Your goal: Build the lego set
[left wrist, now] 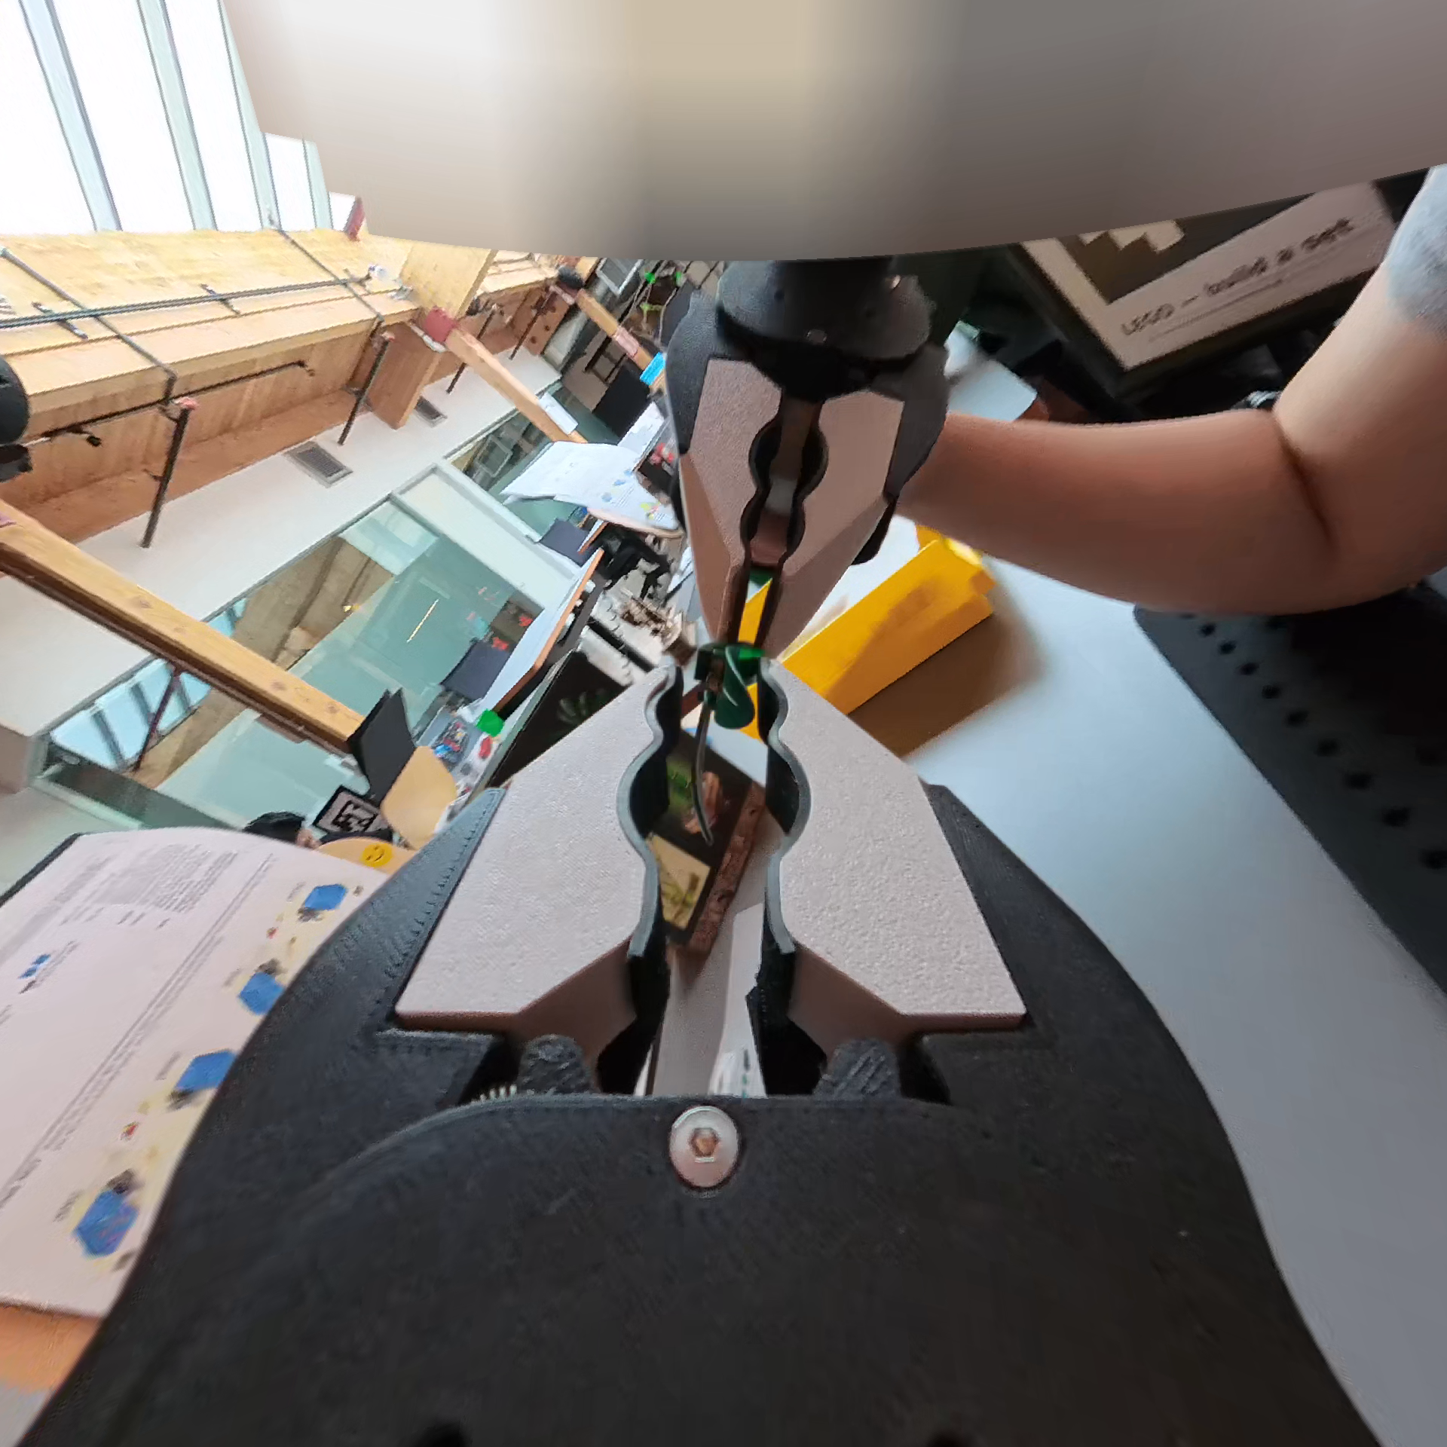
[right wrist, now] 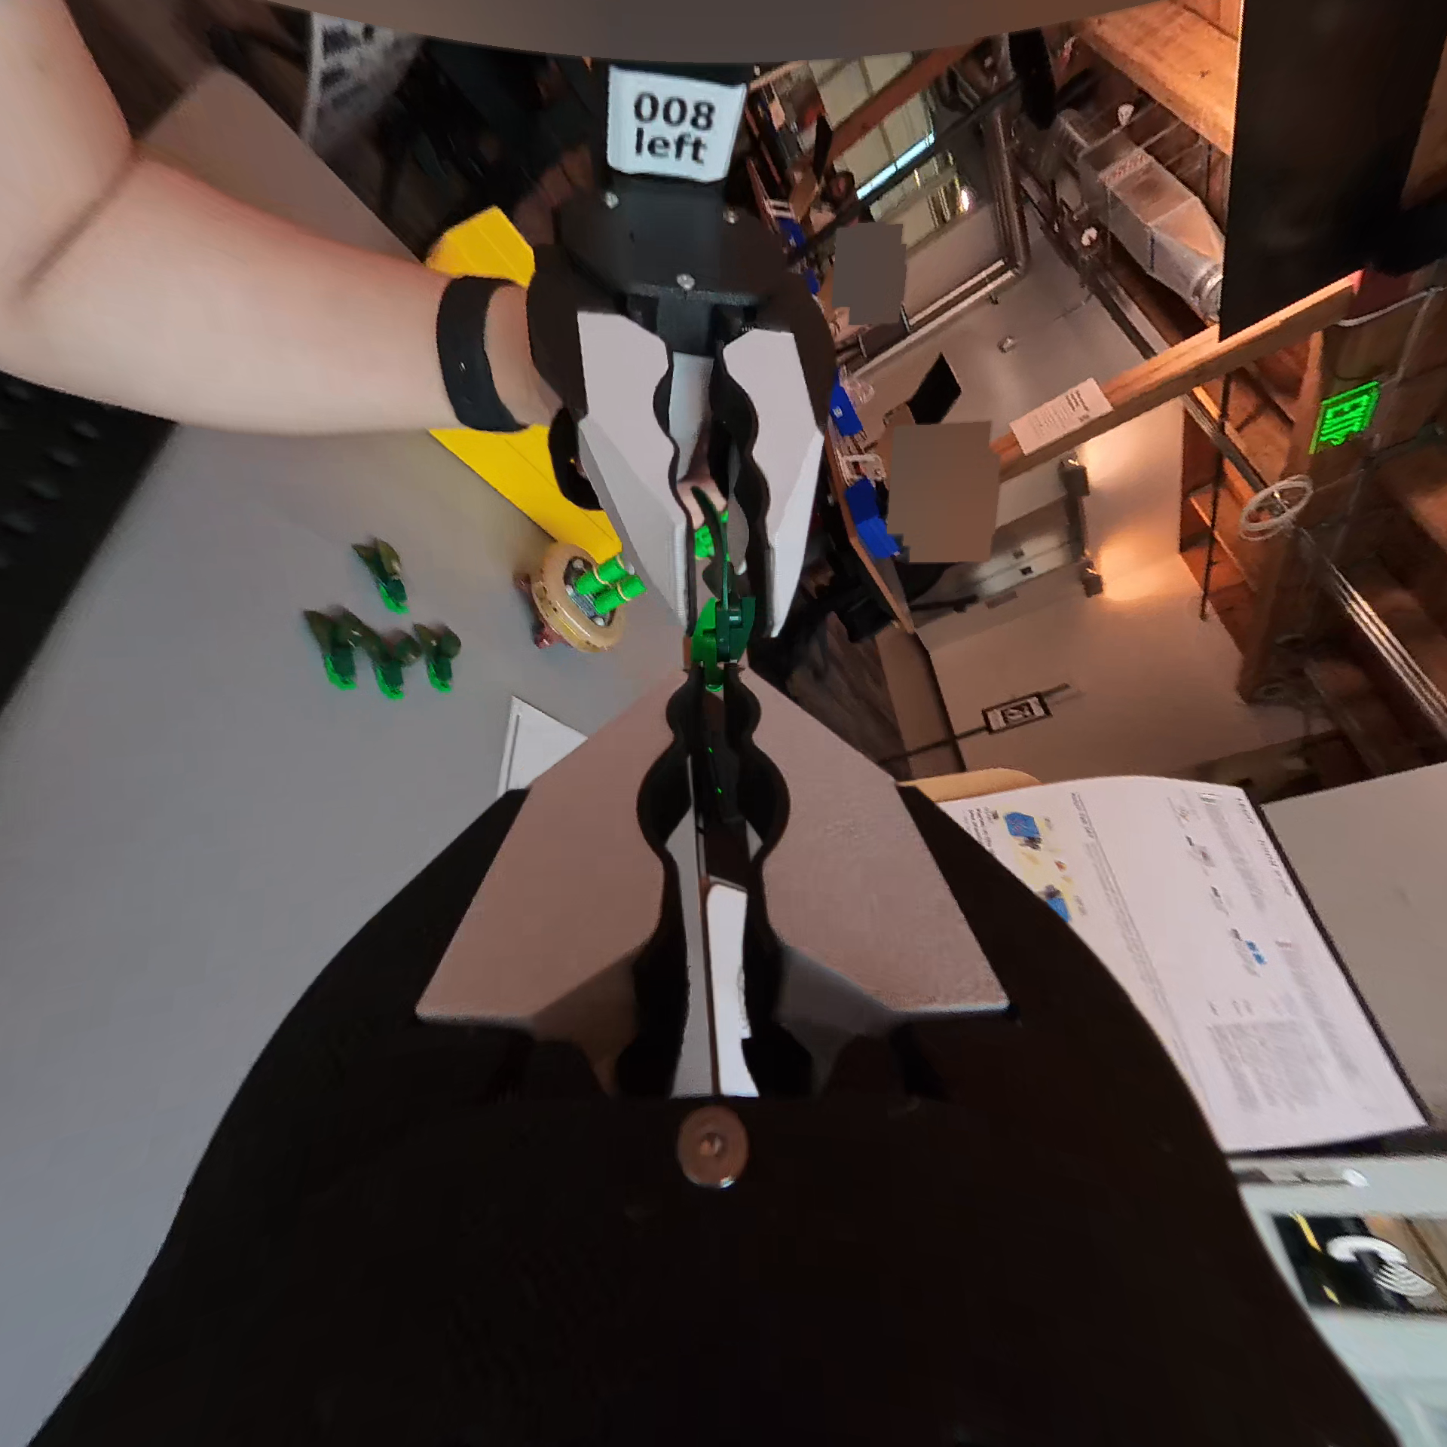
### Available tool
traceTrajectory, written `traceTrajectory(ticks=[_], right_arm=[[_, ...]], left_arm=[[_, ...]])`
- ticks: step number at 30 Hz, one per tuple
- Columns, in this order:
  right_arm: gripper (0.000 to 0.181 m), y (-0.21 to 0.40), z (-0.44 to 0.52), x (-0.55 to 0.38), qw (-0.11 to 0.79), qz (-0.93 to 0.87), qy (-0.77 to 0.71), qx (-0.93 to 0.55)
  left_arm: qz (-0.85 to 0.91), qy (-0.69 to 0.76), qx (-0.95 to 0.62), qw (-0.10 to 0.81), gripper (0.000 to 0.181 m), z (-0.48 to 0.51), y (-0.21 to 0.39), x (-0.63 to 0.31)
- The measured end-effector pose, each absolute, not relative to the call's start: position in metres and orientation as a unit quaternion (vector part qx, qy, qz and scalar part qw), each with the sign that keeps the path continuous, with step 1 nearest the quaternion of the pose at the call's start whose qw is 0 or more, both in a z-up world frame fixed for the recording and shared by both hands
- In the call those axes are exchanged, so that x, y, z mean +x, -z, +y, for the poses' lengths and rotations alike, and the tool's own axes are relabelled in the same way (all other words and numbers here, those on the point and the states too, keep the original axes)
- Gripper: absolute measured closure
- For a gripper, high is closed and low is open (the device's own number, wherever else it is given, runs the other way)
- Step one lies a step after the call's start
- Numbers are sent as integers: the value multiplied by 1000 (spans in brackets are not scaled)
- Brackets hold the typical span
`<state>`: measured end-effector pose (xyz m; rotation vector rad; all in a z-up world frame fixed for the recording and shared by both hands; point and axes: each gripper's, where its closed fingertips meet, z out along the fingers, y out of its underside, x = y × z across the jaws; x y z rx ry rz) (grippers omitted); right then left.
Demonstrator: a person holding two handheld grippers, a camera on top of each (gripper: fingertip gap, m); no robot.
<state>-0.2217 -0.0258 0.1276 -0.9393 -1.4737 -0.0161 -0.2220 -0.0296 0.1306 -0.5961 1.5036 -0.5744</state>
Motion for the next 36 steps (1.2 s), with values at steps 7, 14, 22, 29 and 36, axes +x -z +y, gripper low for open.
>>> traceTrajectory(ticks=[7, 14, 22, 29, 36], right_arm=[[179, -121, -27, -218, 615, -656, 48, -436], [179, -117, -26, -218, 606, -659, 36, -444], [179, -113, -25, -217, 601, -664, 30, -445], [179, -115, -24, -216, 604, -659, 25, -448], [178, -119, -28, -213, 608, -656, 0, -447]], left_arm=[[676, 205, -251, 662, 165, -35, -128, -222], [687, 181, -257, 655, 167, -34, -121, -219], [694, 169, -263, 648, 167, -32, -116, -217], [694, 165, -267, 648, 168, -30, -116, -215], [700, 198, -289, 622, 170, -33, -119, -211]])
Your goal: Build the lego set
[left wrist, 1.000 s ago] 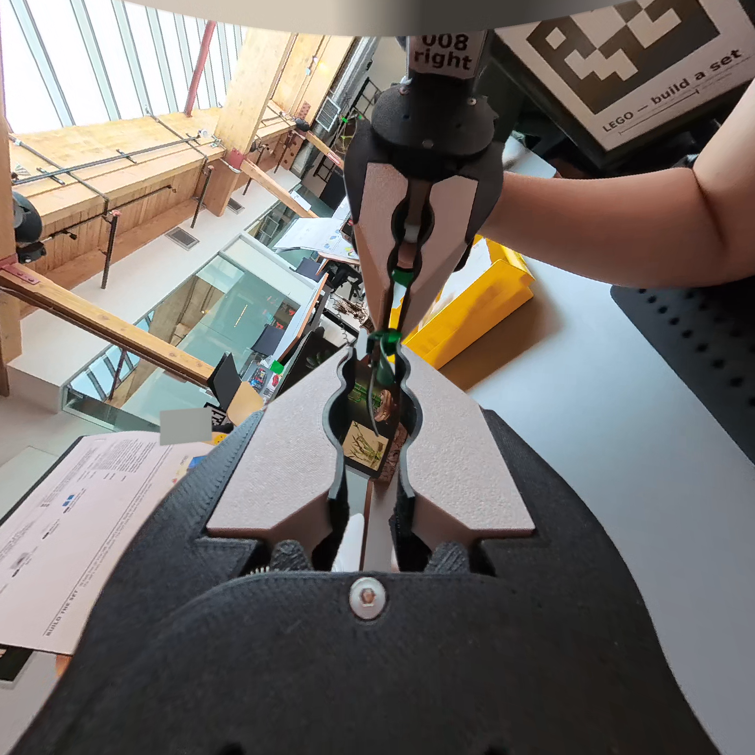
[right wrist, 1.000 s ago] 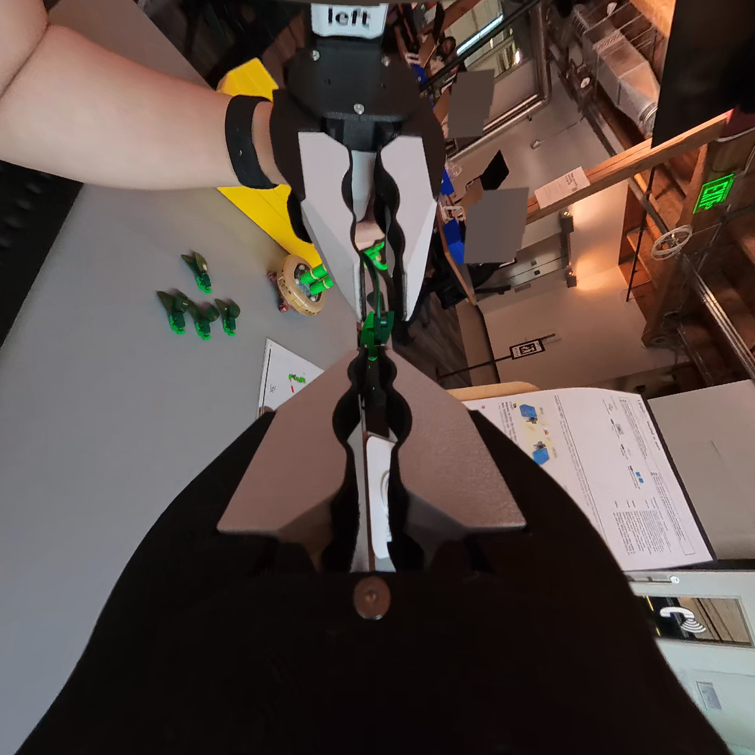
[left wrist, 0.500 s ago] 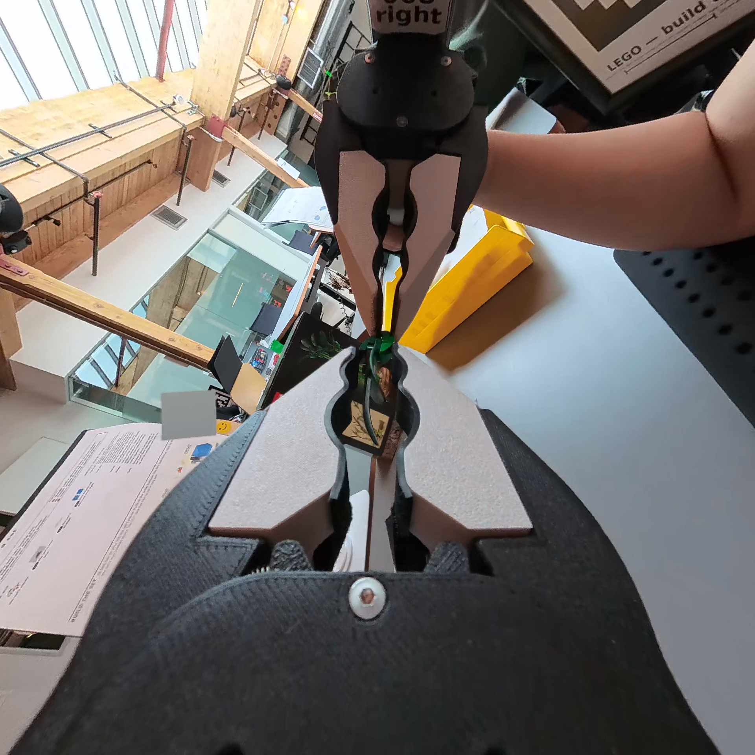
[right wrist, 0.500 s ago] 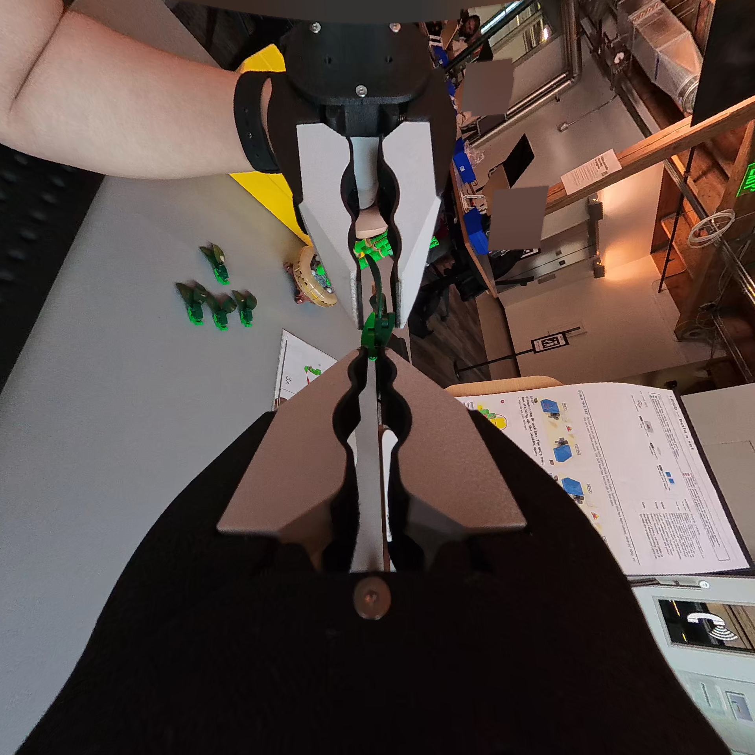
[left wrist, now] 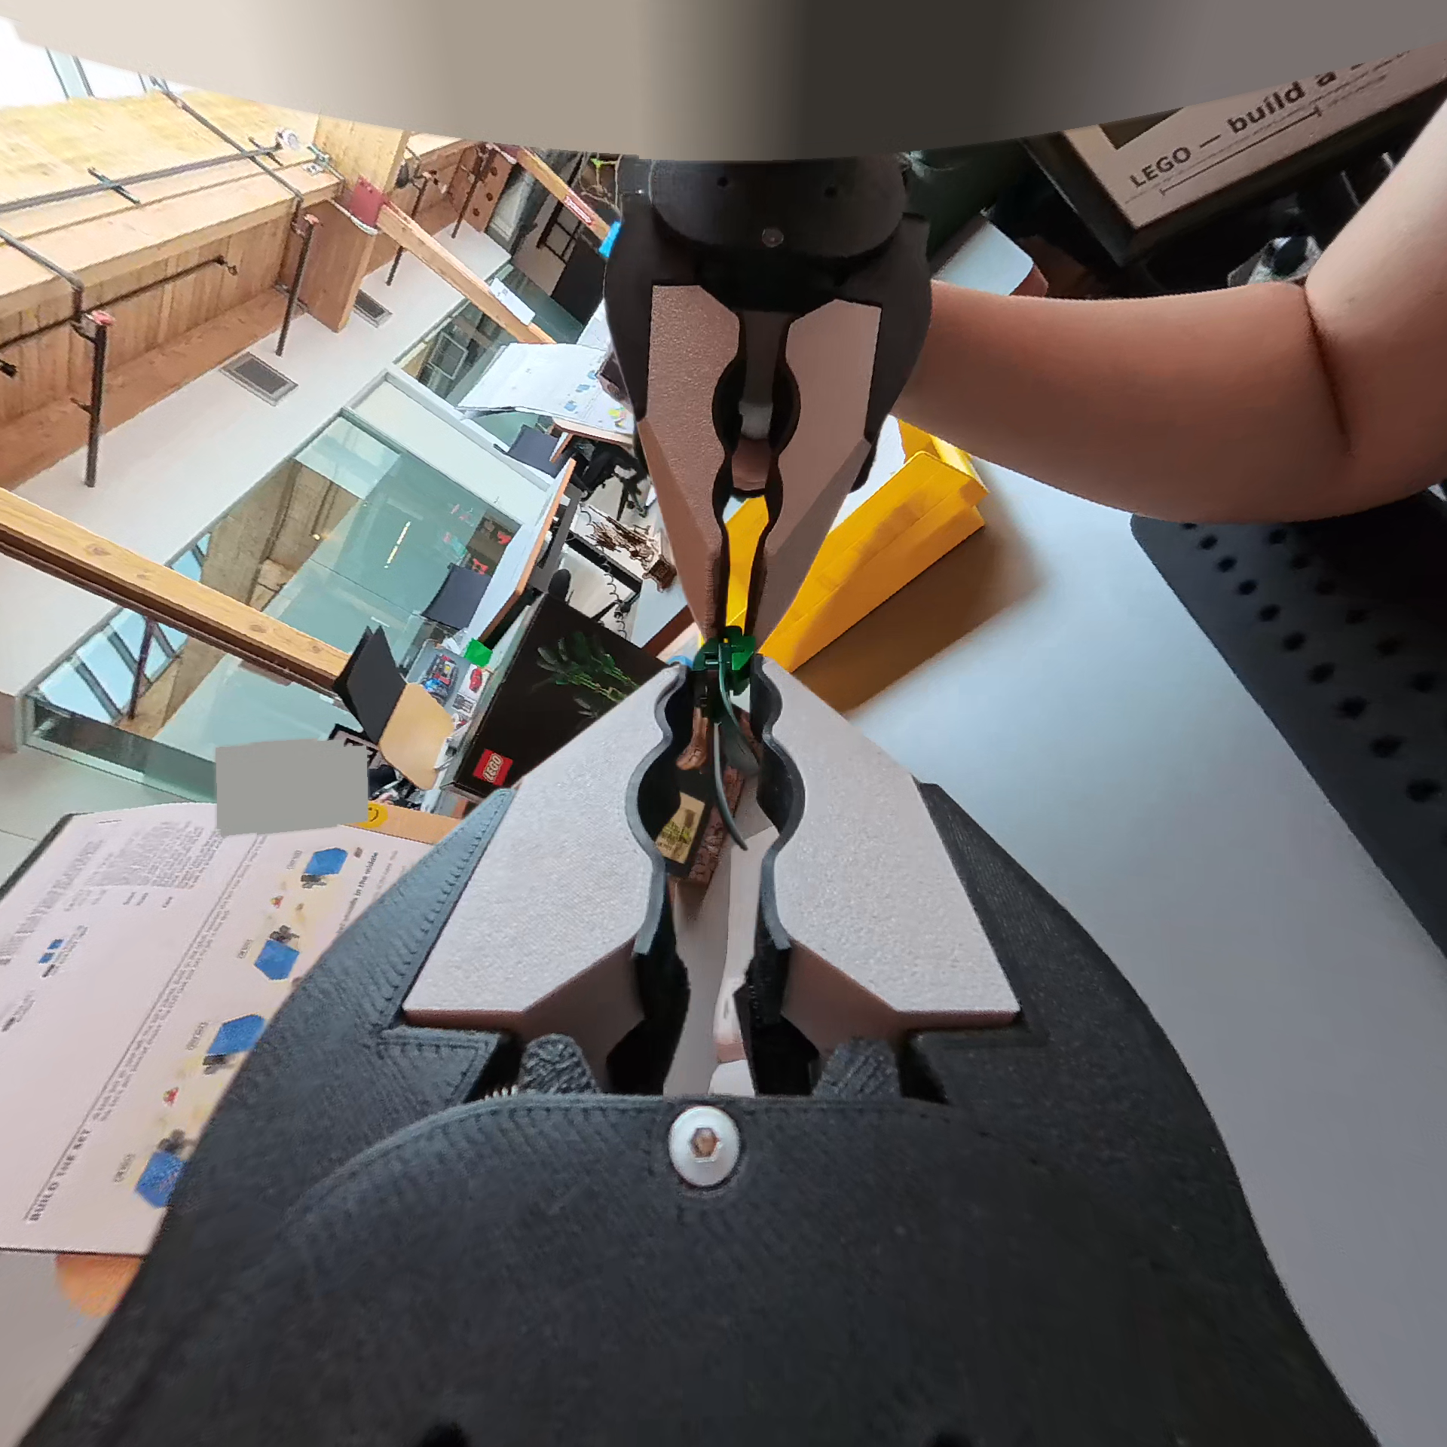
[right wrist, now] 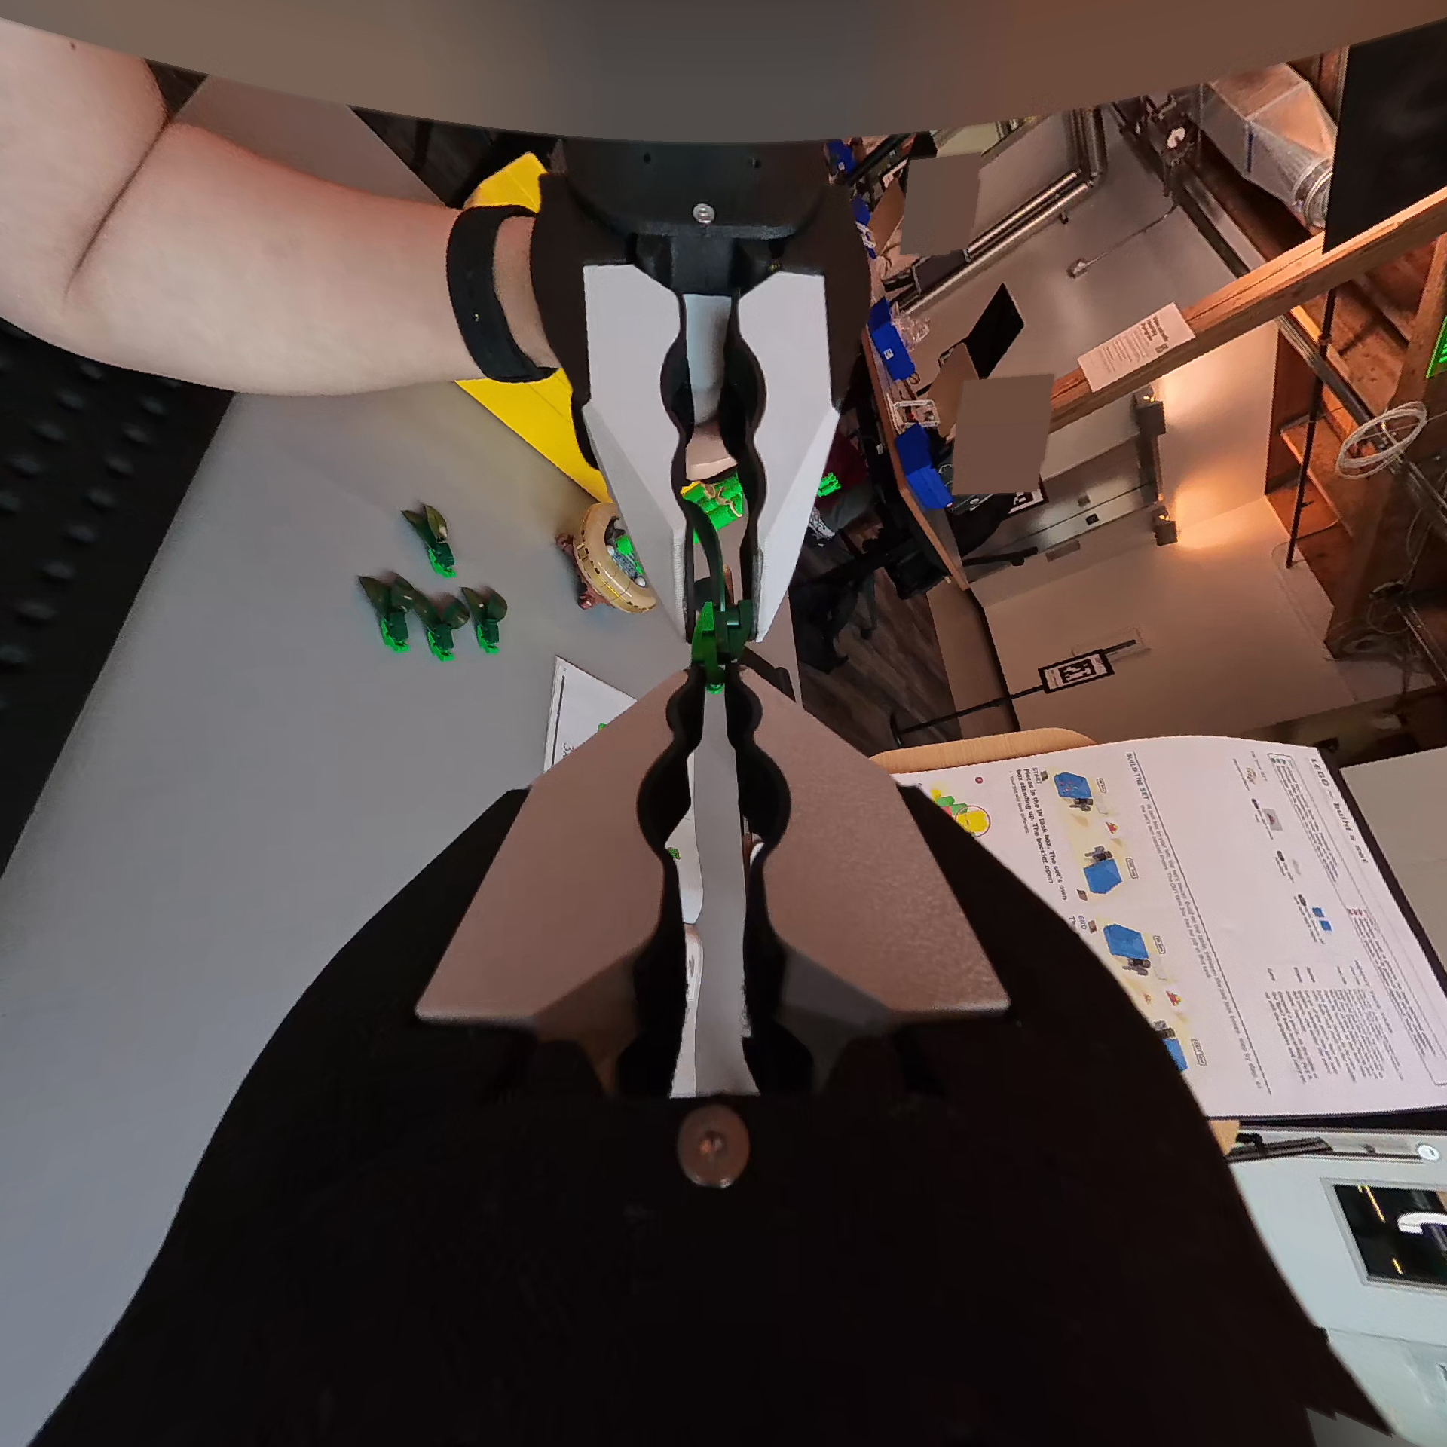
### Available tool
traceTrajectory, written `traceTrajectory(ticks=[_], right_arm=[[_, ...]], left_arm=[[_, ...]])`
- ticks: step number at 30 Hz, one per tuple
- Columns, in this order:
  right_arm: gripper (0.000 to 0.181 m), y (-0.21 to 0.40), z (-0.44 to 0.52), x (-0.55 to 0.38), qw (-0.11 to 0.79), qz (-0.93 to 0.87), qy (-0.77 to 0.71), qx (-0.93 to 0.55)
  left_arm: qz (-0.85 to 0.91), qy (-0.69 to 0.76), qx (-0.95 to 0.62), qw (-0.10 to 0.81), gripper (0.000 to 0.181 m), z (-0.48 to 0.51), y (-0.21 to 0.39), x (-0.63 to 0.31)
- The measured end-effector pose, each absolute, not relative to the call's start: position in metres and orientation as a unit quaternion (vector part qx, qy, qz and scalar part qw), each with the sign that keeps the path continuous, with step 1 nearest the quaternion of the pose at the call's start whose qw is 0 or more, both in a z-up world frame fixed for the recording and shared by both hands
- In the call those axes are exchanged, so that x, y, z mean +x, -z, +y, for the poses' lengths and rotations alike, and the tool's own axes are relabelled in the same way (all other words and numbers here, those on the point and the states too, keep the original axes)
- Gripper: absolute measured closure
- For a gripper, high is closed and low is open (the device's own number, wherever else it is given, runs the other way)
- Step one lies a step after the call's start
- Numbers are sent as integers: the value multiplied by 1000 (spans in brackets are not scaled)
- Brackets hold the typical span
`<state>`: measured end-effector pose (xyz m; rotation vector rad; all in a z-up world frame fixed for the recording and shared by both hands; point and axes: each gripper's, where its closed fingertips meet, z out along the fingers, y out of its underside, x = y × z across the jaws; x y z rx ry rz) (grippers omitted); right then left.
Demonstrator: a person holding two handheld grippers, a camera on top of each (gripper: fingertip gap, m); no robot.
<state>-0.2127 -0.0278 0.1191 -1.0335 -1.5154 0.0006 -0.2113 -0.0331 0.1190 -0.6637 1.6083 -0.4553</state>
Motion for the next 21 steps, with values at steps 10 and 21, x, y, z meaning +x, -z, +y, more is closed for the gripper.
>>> traceTrajectory(ticks=[10, 21], right_arm=[[179, -113, -23, -209, 595, -660, -3, -459], [178, -119, -32, -215, 608, -664, -13, -435]], left_arm=[[709, 190, -302, 608, 170, -28, -113, -207], [712, 186, -267, 623, 169, -37, -119, -213]])
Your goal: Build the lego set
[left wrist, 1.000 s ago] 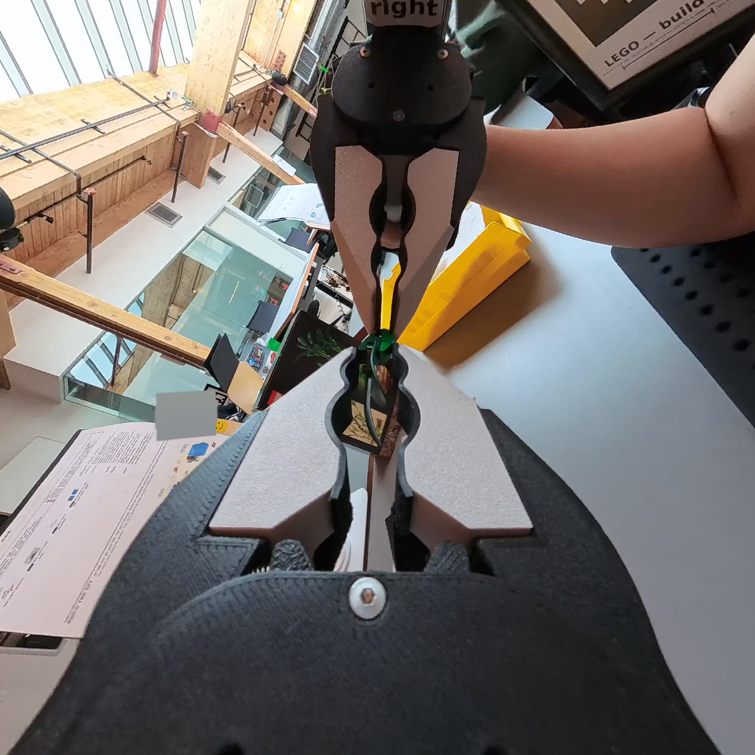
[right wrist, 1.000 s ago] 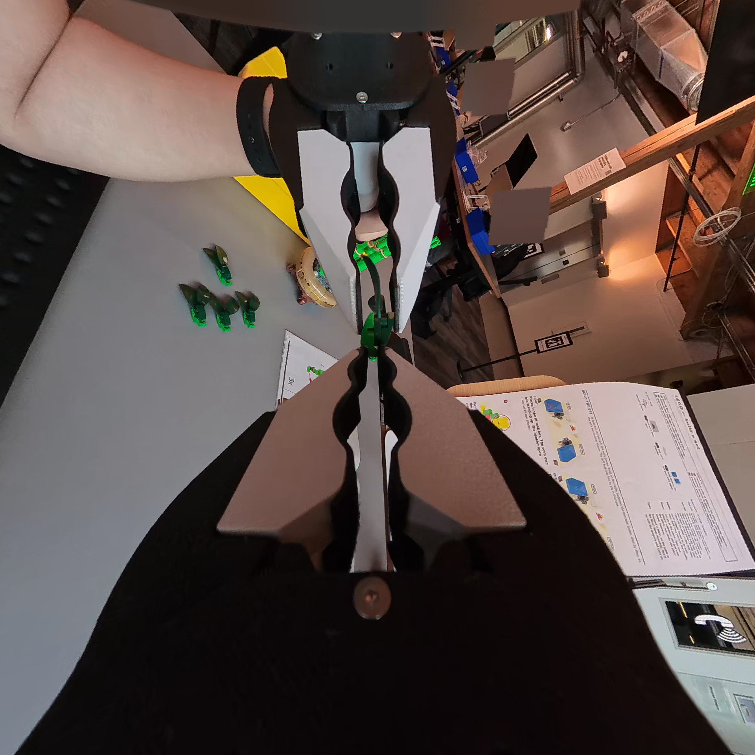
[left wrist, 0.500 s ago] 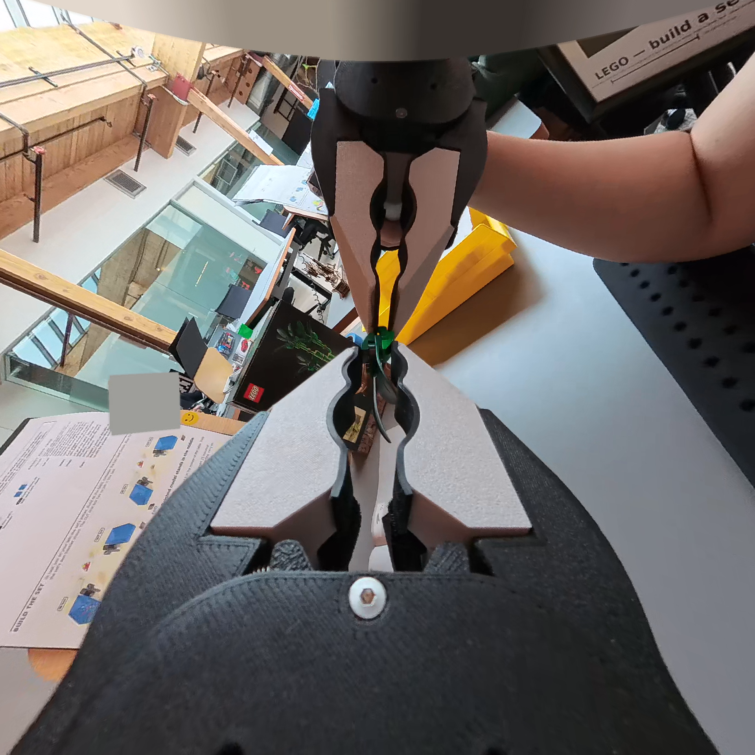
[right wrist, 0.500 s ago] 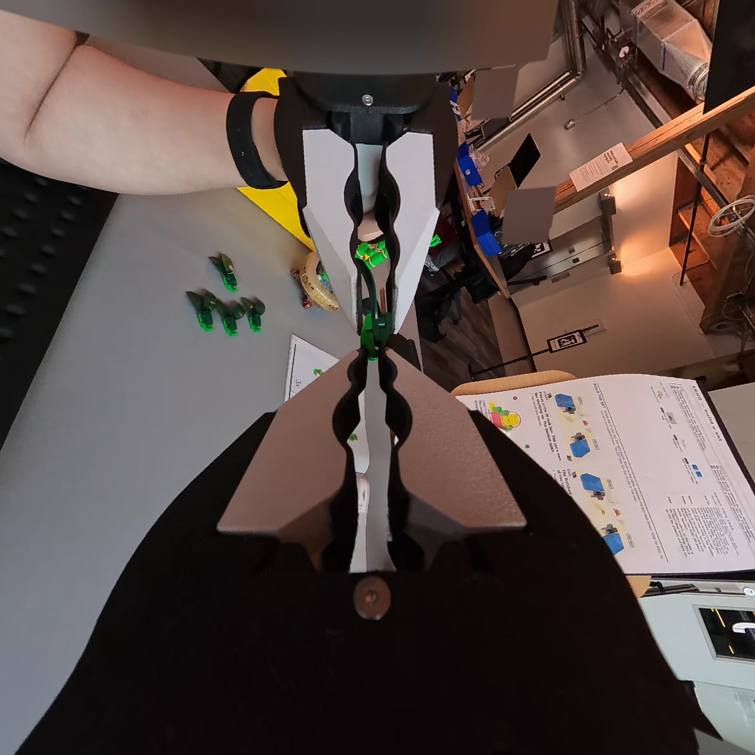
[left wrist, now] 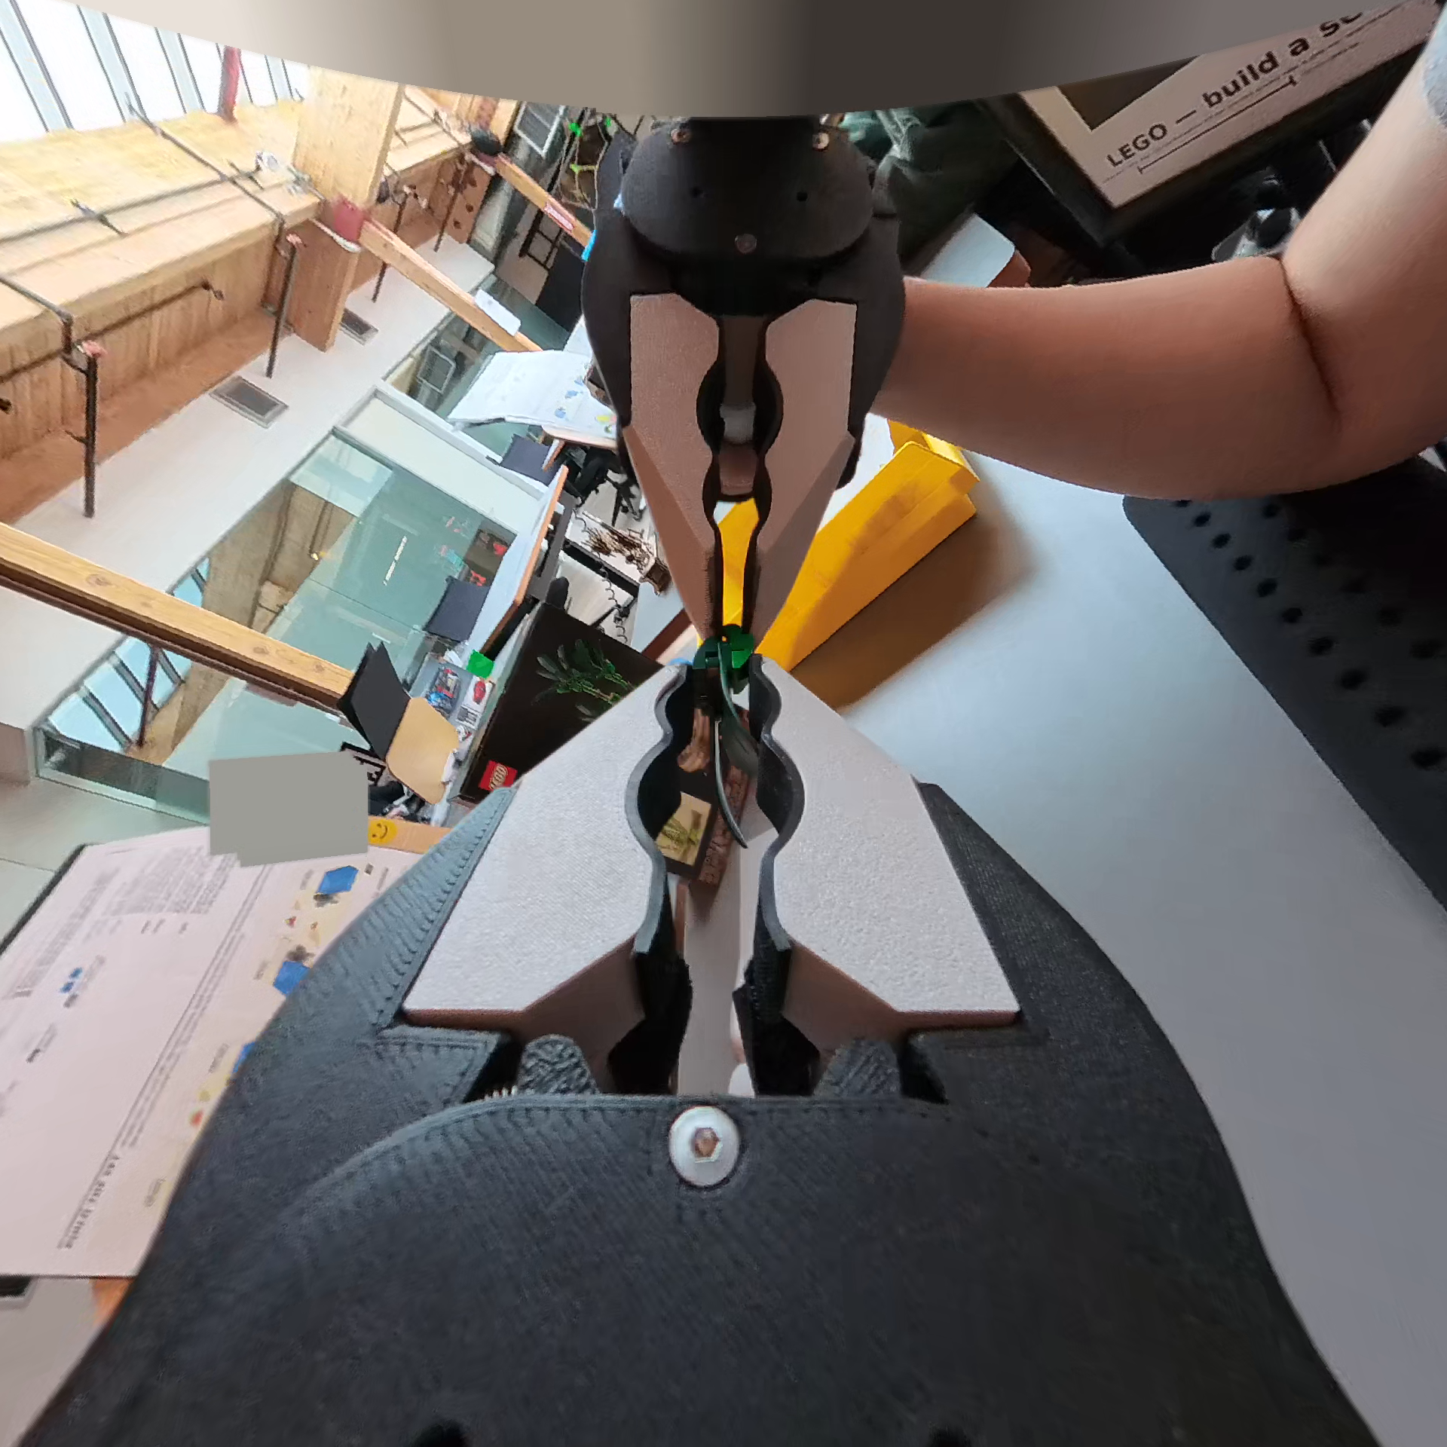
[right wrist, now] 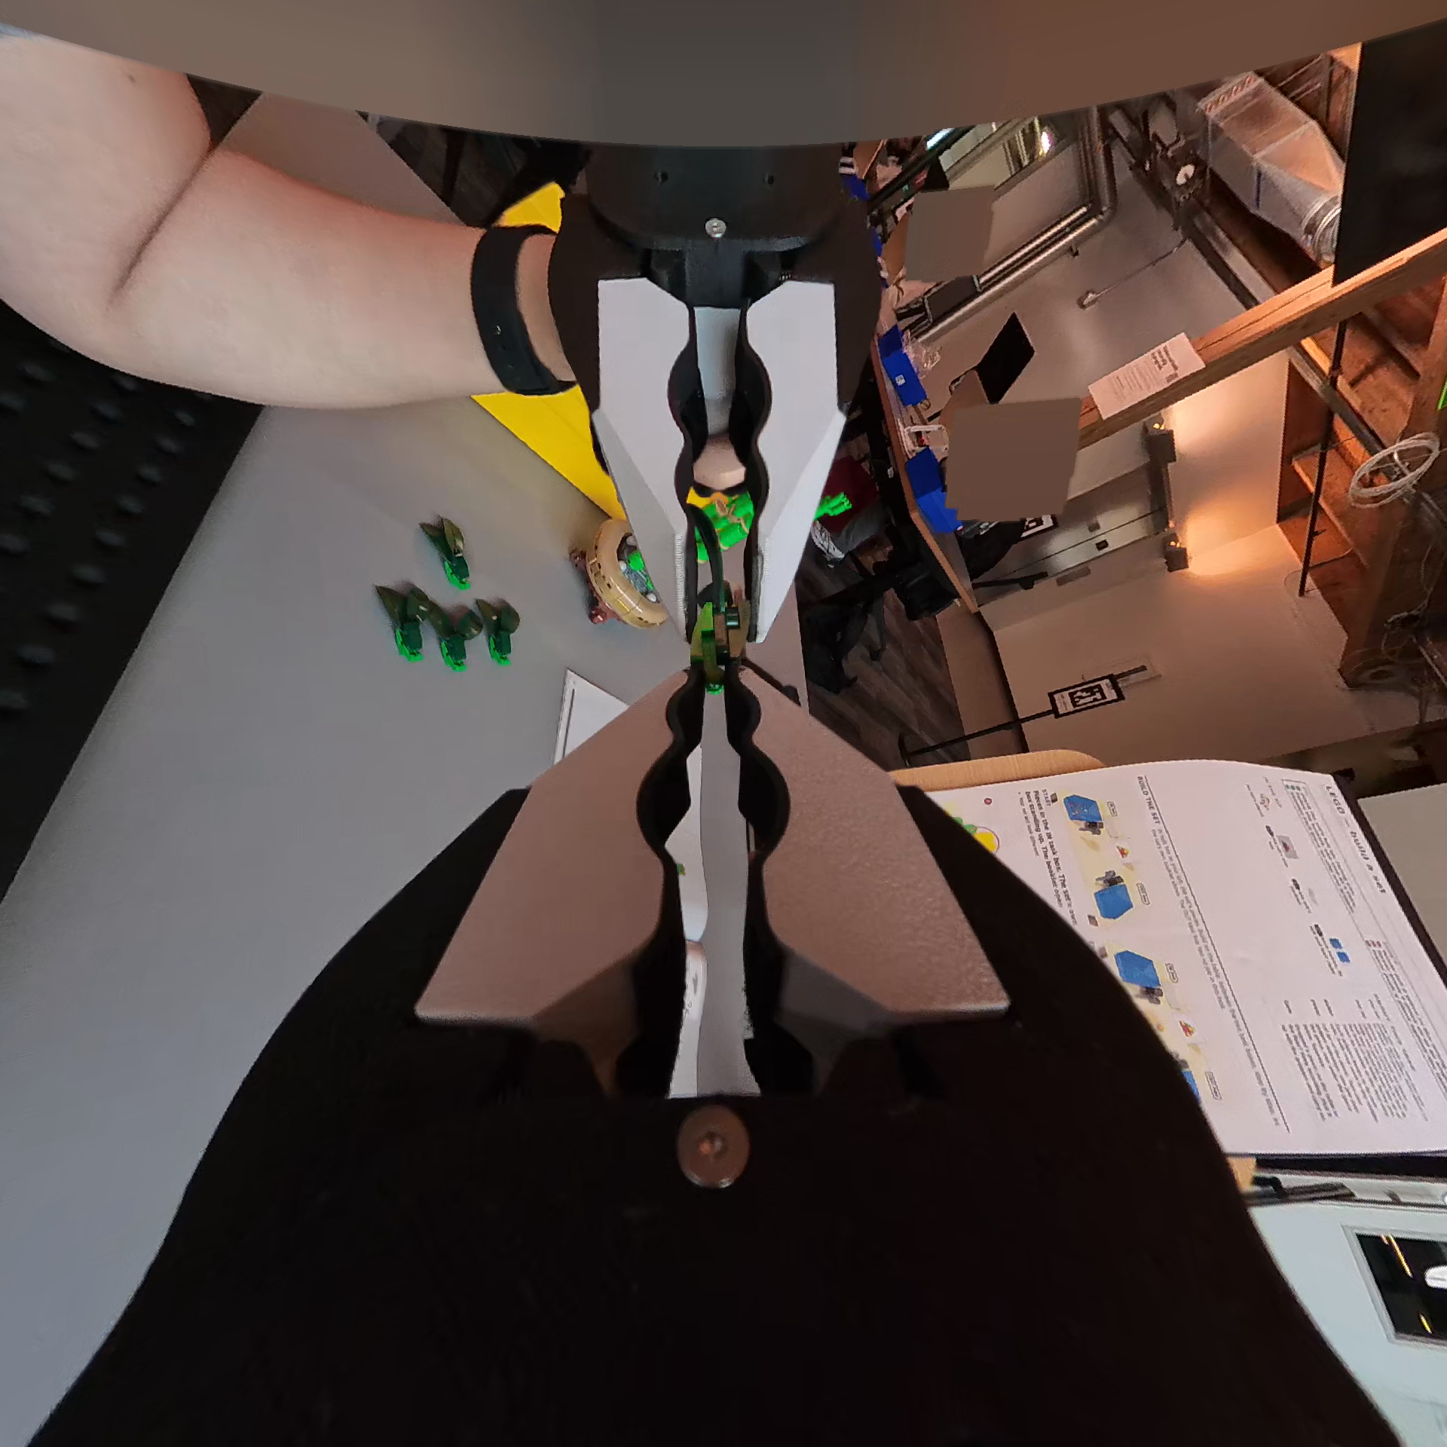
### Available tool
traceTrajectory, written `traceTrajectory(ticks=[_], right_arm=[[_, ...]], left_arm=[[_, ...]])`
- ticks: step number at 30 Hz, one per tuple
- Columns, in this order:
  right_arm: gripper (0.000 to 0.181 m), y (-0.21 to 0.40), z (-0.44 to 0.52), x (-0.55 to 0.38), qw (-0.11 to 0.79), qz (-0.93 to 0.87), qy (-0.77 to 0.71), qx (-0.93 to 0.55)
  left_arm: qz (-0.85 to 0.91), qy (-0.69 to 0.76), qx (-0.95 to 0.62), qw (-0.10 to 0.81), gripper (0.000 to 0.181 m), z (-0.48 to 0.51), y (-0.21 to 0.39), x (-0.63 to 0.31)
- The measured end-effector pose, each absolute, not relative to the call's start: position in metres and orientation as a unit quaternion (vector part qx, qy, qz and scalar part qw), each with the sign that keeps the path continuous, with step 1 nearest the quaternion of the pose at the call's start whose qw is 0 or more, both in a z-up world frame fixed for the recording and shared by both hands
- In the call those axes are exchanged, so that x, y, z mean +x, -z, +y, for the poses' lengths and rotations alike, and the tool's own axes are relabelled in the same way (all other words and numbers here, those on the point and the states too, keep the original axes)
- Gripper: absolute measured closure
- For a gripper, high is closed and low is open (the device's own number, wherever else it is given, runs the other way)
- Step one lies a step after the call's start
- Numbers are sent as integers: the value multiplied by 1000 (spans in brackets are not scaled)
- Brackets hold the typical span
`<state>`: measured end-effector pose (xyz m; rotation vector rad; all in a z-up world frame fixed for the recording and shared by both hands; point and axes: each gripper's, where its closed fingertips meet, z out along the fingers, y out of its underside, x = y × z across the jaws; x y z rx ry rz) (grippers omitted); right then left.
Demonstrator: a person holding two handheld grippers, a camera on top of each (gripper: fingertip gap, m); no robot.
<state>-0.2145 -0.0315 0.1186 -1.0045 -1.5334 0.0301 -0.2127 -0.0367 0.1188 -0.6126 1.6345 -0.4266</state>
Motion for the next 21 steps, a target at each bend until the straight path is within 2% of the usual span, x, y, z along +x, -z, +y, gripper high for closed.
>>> traceTrajectory(ticks=[6, 21], right_arm=[[162, -124, -37, -220, 621, -658, -24, -425], [170, -130, -32, -226, 637, -644, -19, -423]], left_arm=[[705, 191, -259, 632, 169, -42, -126, -218], [697, 211, -270, 630, 170, -39, -129, -217]])
